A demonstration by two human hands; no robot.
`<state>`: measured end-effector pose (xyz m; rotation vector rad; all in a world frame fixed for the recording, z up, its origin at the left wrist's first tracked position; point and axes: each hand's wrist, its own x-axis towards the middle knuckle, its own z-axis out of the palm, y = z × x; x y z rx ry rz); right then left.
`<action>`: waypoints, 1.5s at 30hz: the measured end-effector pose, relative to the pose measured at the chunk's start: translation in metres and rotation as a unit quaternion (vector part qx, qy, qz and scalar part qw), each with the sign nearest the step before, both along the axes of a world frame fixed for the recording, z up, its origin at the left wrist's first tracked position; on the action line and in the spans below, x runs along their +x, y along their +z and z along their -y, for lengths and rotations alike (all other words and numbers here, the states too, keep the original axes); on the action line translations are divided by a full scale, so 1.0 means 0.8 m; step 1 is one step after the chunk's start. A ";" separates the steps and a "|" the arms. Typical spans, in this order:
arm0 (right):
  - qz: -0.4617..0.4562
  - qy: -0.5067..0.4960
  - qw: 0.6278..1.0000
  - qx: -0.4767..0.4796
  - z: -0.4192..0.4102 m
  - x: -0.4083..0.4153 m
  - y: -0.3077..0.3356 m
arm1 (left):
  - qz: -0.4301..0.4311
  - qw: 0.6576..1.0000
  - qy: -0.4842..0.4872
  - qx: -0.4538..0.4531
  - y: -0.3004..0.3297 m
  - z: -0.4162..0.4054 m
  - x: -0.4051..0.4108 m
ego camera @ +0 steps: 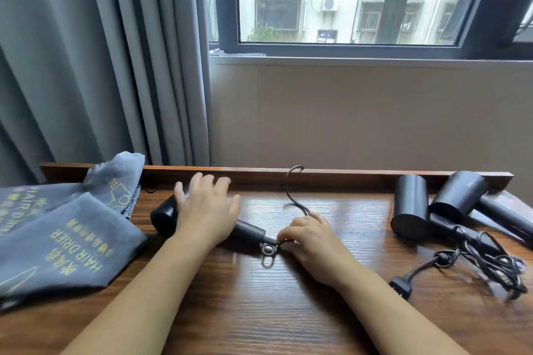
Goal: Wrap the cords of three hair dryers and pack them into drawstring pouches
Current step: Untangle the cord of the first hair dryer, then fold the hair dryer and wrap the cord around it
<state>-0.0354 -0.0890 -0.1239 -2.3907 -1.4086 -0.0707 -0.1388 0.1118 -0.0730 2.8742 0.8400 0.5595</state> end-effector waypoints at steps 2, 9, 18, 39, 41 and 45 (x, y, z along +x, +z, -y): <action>-0.007 0.006 1.000 -0.010 0.007 0.003 0.005 | -0.089 0.992 0.087 -0.024 0.012 -0.030 -0.020; 0.038 -0.023 0.999 -0.021 0.010 -0.010 0.016 | -0.089 0.975 0.104 -0.178 0.020 -0.040 -0.045; 0.058 -0.166 0.971 0.164 0.008 0.003 0.002 | 0.146 0.814 0.086 -0.556 -0.001 -0.021 -0.041; -0.576 -0.101 0.582 0.565 0.007 0.004 0.048 | 0.222 0.850 -0.141 -0.457 -0.019 0.067 -0.001; -0.551 -0.106 0.635 0.530 0.009 0.005 0.046 | 0.191 0.863 -0.175 -0.434 -0.018 0.065 -0.006; -0.551 -0.091 0.687 0.465 0.017 0.005 0.043 | 0.154 0.870 -0.207 -0.421 -0.016 0.063 -0.015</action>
